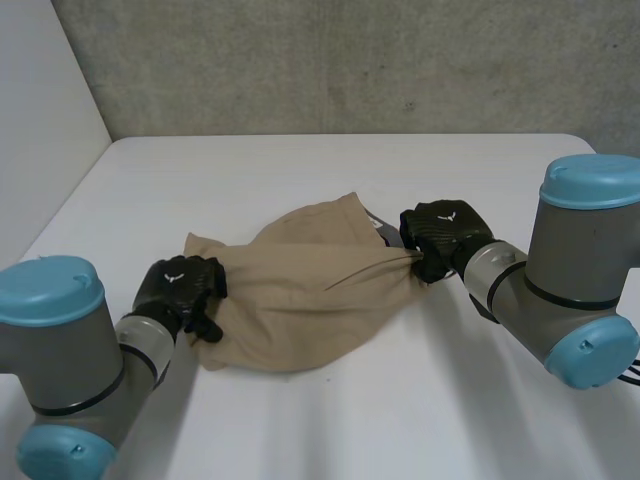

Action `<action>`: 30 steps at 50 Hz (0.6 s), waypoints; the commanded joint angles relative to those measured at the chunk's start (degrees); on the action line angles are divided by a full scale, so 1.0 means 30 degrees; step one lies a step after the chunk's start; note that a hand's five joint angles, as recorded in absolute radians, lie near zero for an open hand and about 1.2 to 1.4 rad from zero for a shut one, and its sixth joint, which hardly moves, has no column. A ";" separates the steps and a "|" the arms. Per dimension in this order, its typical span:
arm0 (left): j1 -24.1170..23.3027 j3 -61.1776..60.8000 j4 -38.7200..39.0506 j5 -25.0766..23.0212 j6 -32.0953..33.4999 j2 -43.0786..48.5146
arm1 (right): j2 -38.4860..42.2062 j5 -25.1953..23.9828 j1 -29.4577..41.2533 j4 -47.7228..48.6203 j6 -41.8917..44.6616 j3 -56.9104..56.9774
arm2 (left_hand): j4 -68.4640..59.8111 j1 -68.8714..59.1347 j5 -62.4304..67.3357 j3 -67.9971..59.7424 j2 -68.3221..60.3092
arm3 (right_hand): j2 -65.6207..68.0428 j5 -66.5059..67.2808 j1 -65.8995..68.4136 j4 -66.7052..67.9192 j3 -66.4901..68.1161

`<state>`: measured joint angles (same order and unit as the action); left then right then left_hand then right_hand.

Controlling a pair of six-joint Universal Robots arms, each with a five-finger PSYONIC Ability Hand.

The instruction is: Fold the shorts.

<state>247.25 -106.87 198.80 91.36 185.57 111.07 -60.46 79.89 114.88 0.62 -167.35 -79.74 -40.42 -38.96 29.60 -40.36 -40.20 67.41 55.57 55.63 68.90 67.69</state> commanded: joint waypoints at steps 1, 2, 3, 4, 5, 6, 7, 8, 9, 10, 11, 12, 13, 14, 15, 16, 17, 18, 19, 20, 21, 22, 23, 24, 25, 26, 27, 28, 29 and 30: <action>0.0055 0.0027 0.1262 0.0105 0.2769 0.0827 | 0.0055 0.0001 -0.0032 0.0000 0.0030 -0.0023 | -0.2212 -0.2699 0.2486 -0.2232 -0.2284 | 0.4196 0.4810 0.8124 0.3698 0.4104; 0.0055 0.0056 0.1292 0.0105 0.2918 0.0916 | 0.0055 0.0001 -0.0032 0.0029 0.0030 -0.0023 | -0.2267 -0.2754 0.2541 -0.2287 -0.2339 | 0.4196 0.4810 0.8124 0.3698 0.4104; 0.0055 0.0085 0.1321 0.0105 0.3035 0.0974 | 0.0055 0.0001 -0.0032 0.0000 0.0030 0.0006 | -0.2268 -0.2755 0.2542 -0.2288 -0.2340 | 0.4196 0.4810 0.8124 0.3698 0.4104; 0.0055 0.0173 0.1408 0.0105 0.3153 0.1062 | 0.0055 0.0001 -0.0032 0.0000 0.0030 -0.0023 | -0.2323 -0.2810 0.2597 -0.2343 -0.2395 | 0.4196 0.4810 0.8124 0.3698 0.4104; 0.0055 0.0203 0.1438 0.0105 0.3183 0.1092 | 0.0084 0.0001 -0.0032 0.0029 0.0030 -0.0023 | -0.2380 -0.2866 0.2654 -0.2399 -0.2451 | 0.4196 0.4810 0.8124 0.3698 0.4104; 0.0055 0.0232 0.1467 0.0105 0.3183 0.1179 | 0.0085 0.0001 -0.0032 0.0000 0.0030 -0.0023 | -0.2658 -0.3144 0.2932 -0.2678 -0.2729 | 0.4196 0.4810 0.8124 0.3698 0.4104; 0.0055 0.0319 0.1497 0.0105 0.3183 0.1267 | 0.0114 0.0001 -0.0032 0.0029 0.0030 -0.0023 | -0.2994 -0.3480 0.3267 -0.3013 -0.3065 | 0.4196 0.4810 0.8124 0.3698 0.4104; 0.0055 0.0436 0.1584 0.0105 0.3183 0.1413 | 0.0114 0.0001 -0.0032 0.0029 0.0059 -0.0023 | -0.4163 -0.4649 0.4437 -0.4182 -0.4234 | 0.4196 0.4810 0.8124 0.3698 0.4104; 0.0055 0.0495 0.1614 0.0105 0.3183 0.1502 | 0.0114 0.0001 -0.0032 0.0029 0.0059 -0.0023 | -0.5618 -0.6104 0.5891 -0.5637 -0.5689 | 0.4196 0.4810 0.8124 0.3698 0.4104; 0.0055 0.0525 0.1614 0.0105 0.3183 0.1502 | 0.0114 0.0001 -0.0032 0.0029 0.0088 -0.0052 | -0.6354 -0.6840 0.6628 -0.6374 -0.6425 | 0.4196 0.4810 0.8124 0.3698 0.4104; 0.0055 0.0583 0.1672 0.0105 0.3183 0.1531 | 0.0114 0.0001 -0.0032 0.0000 0.0089 -0.0052 | -1.0413 -1.0900 1.0687 -1.0433 -1.0485 | 0.4196 0.4810 0.8124 0.3698 0.4104; 0.0084 0.0613 0.1673 0.0105 0.3183 0.1532 | 0.0114 0.0001 -0.0032 0.0000 0.0118 -0.0052 | -1.2896 -1.3383 1.3170 -1.2916 -1.2968 | 0.4196 0.4810 0.8124 0.3698 0.4104; 0.0085 0.0584 0.1673 0.0105 0.3183 0.1503 | 0.0114 0.0001 -0.0032 0.0000 0.0147 -0.0052 | -1.3191 -1.3678 1.3465 -1.3211 -1.3263 | 0.4196 0.4810 0.8124 0.3698 0.4104; 0.0143 0.0526 0.1644 0.0105 0.3183 0.1357 | 0.0114 0.0001 -0.0032 0.0029 0.0176 -0.0052 | -1.3194 -1.3681 1.3468 -1.3214 -1.3266 | 0.4196 0.4810 0.8124 0.3698 0.4104; 0.0172 0.0496 0.1643 0.0105 0.3183 0.1240 | 0.0085 0.0001 -0.0032 0.0000 0.0176 -0.0023 | -1.3194 -1.3681 1.3468 -1.3214 -1.3266 | 0.4196 0.4810 0.8124 0.3698 0.4104; 0.0144 0.0496 0.1614 0.0105 0.3183 0.1152 | -0.0002 0.0001 -0.0061 0.0000 0.0176 0.0006 | -1.3194 -1.3681 1.3468 -1.3214 -1.3266 | 0.4196 0.4810 0.8124 0.3698 0.4104; 0.0201 0.0409 0.1440 -0.0011 0.3154 0.0484 | -0.0061 0.0001 -0.0061 0.0000 0.0205 0.0035 | -1.3194 -1.3681 1.3468 -1.3214 -1.3266 | 0.4196 0.4810 0.8124 0.3698 0.4104; 0.0202 0.0379 0.1409 -0.0041 0.3154 -0.0045 | -0.0120 -0.0057 -0.0090 0.0000 0.0293 0.0065 | -1.3194 -1.3681 1.3468 -1.3214 -1.3266 | 0.4196 0.4810 0.8124 0.3698 0.4104; 0.0202 0.0321 0.1351 -0.0071 0.3096 -0.0485 | -0.0208 -0.0057 -0.0091 -0.0029 0.0323 0.0123 | -1.3194 -1.3681 1.3468 -1.3214 -1.3266 | 0.4196 0.4810 0.8124 0.3698 0.4104; 0.0202 0.0233 0.1147 -0.0100 0.3037 -0.1592 | -0.0411 -0.0057 -0.0120 -0.0204 0.0526 0.0269 | -1.3194 -1.3681 1.3468 -1.3214 -1.3266 | 0.4196 0.4810 0.8124 0.3698 0.4104; 0.0202 0.0232 0.1145 -0.0100 0.3037 -0.1603 | -0.0674 -0.0086 -0.0178 -0.0554 0.0905 0.0386 | -1.3194 -1.3681 1.3468 -1.3214 -1.3266 | 0.4196 0.4810 0.8124 0.3698 0.4104; 0.0144 0.0029 0.0130 -0.0274 0.2979 -0.3459 | -0.0880 -0.0116 -0.0179 -0.0876 0.1199 0.0445 | -1.3194 -1.3681 1.3468 -1.3214 -1.3266 | 0.4196 0.4810 0.8124 0.3698 0.4104; 0.0114 0.0056 -0.0054 -0.0305 0.2978 -0.3710 | -0.1143 -0.0145 -0.0179 -0.1227 0.1608 0.0504 | -1.3194 -1.3681 1.3468 -1.3214 -1.3266 | 0.4196 0.4810 0.8124 0.3698 0.4104; 0.0056 0.0114 -0.0433 -0.0450 0.2978 -0.4263 | -0.1610 -0.0145 -0.0208 -0.1869 0.2482 0.0707 | -1.3194 -1.3681 1.3468 -1.3214 -1.3266 | 0.4196 0.4810 0.8124 0.3698 0.4104; 0.0055 0.0289 -0.1336 -0.0858 0.2949 -0.5429 | -0.1847 -0.0174 -0.0237 -0.2136 0.2926 0.0796 | -1.3194 -1.3681 1.3468 -1.3214 -1.3266 | 0.4196 0.4810 0.8124 0.3698 0.4104; 0.0084 0.0407 -0.1809 -0.1123 0.2949 -0.6021 | -0.2052 -0.0175 -0.0237 -0.2371 0.3307 0.0855 | -1.3194 -1.3681 1.3468 -1.3214 -1.3266 | 0.4196 0.4810 0.8124 0.3698 0.4104; 0.0143 0.0582 -0.2307 -0.1445 0.2949 -0.6578 | -0.2634 -0.0146 -0.0150 -0.2721 0.4181 0.1030 | -1.3194 -1.3681 1.3468 -1.3214 -1.3266 | 0.4196 0.4810 0.8124 0.3698 0.4104; 0.0143 0.0845 -0.2834 -0.1767 0.2920 -0.7106 | -0.2959 -0.0174 -0.0062 -0.2841 0.4596 0.1148 | -1.3194 -1.3681 1.3468 -1.3214 -1.3266 | 0.4196 0.4810 0.8124 0.3698 0.4104; 0.0201 0.1514 -0.4028 -0.2495 0.2890 -0.8155 | -0.3310 -0.0146 -0.0032 -0.2900 0.4948 0.1294 | -1.3194 -1.3681 1.3468 -1.3214 -1.3266 | 0.4196 0.4810 0.8124 0.3698 0.4104; 0.0202 0.1869 -0.4562 -0.2793 0.2861 -0.8542 | -0.3981 -0.0087 -0.0003 -0.2901 0.5416 0.1672 | -1.3194 -1.3681 1.3468 -1.3214 -1.3266 | 0.4196 0.4810 0.8124 0.3698 0.4104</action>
<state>247.63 -105.66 195.45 88.67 194.44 96.19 -65.86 79.46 114.39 -4.89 -159.10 -77.44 -68.36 -64.48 55.20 -67.98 -68.53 67.42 55.57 55.63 68.91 67.69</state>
